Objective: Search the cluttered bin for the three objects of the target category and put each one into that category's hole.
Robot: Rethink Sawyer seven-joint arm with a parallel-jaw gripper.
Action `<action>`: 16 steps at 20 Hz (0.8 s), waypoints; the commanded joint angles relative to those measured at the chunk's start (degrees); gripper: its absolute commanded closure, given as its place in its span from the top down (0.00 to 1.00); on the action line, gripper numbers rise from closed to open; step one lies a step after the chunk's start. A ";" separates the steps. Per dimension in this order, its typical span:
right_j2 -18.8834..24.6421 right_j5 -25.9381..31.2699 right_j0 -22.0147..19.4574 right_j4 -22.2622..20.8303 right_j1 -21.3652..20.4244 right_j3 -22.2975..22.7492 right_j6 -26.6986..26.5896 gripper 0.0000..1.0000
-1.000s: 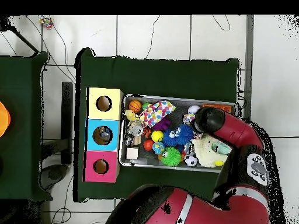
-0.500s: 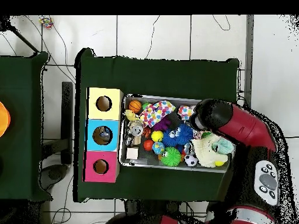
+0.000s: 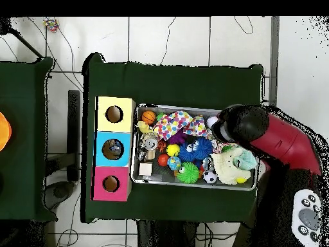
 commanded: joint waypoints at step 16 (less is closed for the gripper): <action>5.01 2.90 2.50 -0.46 5.93 -0.74 4.23 1.00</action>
